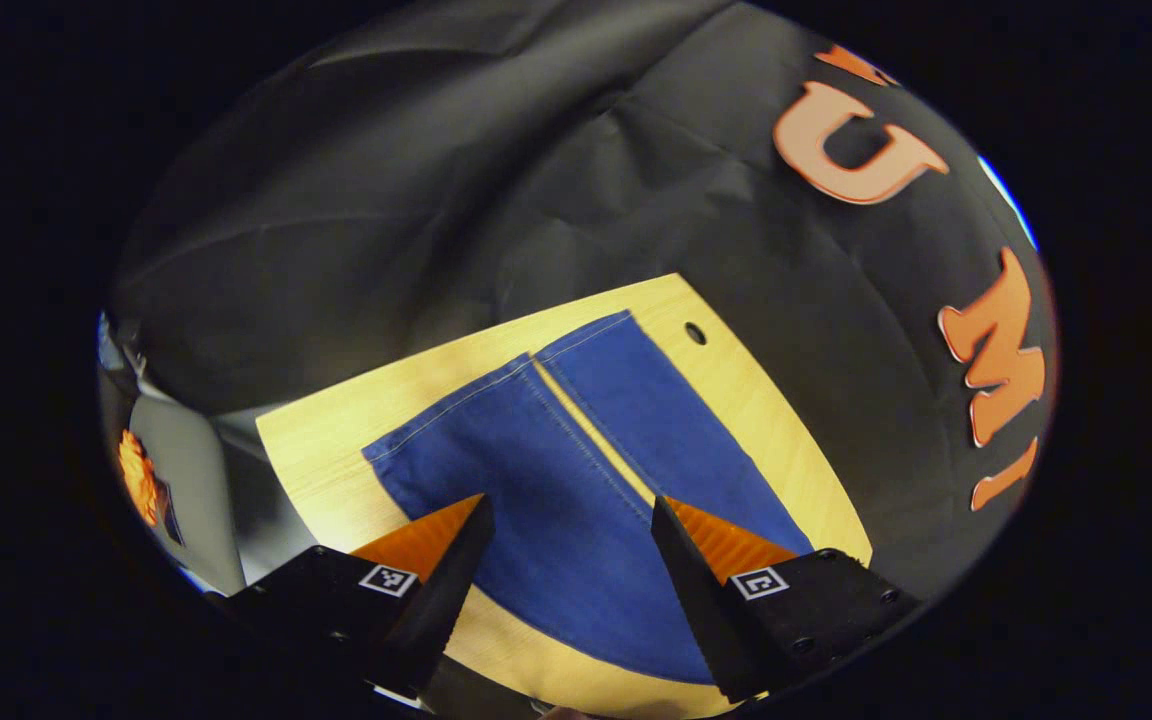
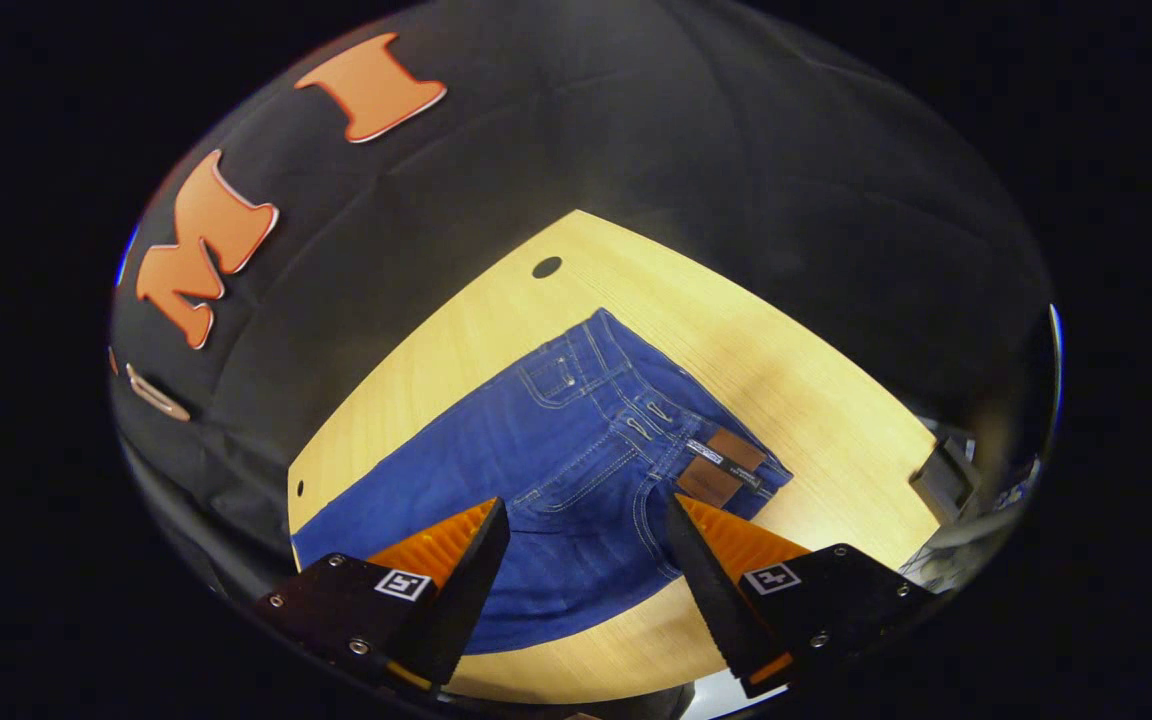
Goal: Grasp the waist and the cuffs of the jeans and fold them to make the two legs overlap; first hold the waist and fold one-third of the jeans toward the cuffs, then hold the cuffs and fold the remaining one-third in the same direction to finish folding.
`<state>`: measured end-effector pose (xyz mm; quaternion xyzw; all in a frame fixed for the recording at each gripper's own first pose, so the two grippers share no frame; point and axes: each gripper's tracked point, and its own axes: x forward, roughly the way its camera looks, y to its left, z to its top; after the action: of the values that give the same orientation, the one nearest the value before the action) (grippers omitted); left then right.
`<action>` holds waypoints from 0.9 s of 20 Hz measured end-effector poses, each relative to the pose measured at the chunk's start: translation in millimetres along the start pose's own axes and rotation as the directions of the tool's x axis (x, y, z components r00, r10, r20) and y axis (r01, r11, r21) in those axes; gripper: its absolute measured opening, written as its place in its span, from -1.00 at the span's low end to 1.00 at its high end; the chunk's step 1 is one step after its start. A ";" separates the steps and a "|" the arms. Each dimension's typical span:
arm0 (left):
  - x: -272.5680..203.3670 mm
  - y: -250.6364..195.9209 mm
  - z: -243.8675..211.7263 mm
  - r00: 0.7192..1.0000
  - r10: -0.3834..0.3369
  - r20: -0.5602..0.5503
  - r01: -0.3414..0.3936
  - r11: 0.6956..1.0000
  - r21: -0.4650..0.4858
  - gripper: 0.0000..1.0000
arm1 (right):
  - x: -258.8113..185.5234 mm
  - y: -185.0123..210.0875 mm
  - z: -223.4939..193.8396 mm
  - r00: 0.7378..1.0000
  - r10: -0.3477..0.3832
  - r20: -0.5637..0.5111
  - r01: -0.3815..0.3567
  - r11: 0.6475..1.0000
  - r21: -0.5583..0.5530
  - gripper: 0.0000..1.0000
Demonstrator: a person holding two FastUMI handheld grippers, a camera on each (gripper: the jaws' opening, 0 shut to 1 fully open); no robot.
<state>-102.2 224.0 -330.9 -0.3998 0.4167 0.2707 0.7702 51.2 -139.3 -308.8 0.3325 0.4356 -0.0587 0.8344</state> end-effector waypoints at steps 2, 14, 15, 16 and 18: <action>-0.1 21.0 4.5 1.000 0.016 -0.022 -0.017 0.999 -0.046 0.96 | 3.6 -2.6 -3.6 1.000 -0.017 -0.015 0.017 1.000 -0.012 0.96; 34.4 100.2 -16.1 0.986 -0.003 -0.166 -0.047 0.954 -0.295 0.95 | 25.5 -13.9 -29.1 0.992 0.020 -0.121 0.002 0.984 0.177 0.95; 36.1 105.7 -20.0 0.985 -0.007 -0.170 -0.047 0.949 -0.311 0.95 | 24.3 -19.5 -32.8 0.991 0.010 -0.131 0.015 0.981 0.193 0.94; 38.7 108.3 -18.8 0.985 -0.015 -0.172 -0.043 0.945 -0.326 0.94 | 25.9 -22.8 -34.0 0.992 0.013 -0.129 0.016 0.977 0.215 0.96; 43.6 105.6 -11.3 0.990 -0.053 -0.132 0.003 0.934 -0.357 0.88 | 28.3 -27.6 -32.1 0.993 0.019 -0.119 0.012 0.966 0.257 0.94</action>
<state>-164.2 274.5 -413.3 -0.5565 0.4079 0.3021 0.6578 35.8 -135.7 -357.2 0.4416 0.4733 -0.0930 0.7565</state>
